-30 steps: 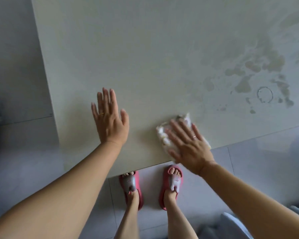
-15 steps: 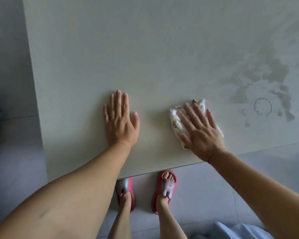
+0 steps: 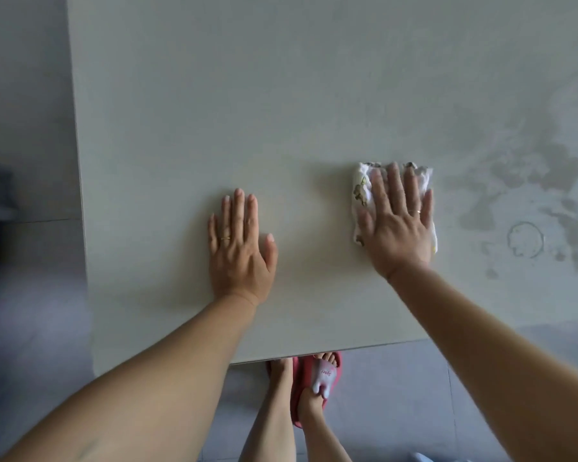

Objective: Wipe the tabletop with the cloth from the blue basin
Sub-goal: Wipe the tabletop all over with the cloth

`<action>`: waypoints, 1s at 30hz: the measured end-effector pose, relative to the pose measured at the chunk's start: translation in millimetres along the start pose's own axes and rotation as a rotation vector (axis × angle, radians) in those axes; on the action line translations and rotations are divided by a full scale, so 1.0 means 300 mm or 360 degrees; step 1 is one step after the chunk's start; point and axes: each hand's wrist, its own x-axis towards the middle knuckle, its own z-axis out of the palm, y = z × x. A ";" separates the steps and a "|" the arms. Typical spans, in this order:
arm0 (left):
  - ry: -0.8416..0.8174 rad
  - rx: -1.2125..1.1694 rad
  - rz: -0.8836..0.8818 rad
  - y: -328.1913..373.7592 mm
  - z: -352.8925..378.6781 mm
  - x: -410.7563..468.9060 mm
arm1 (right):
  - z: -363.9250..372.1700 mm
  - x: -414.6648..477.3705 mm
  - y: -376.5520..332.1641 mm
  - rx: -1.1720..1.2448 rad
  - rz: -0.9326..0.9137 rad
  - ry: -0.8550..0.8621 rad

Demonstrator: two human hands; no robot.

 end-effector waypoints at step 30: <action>-0.0166 0.0078 0.0038 -0.007 -0.019 0.008 | 0.040 0.085 -0.467 0.0052 -0.0460 -0.0072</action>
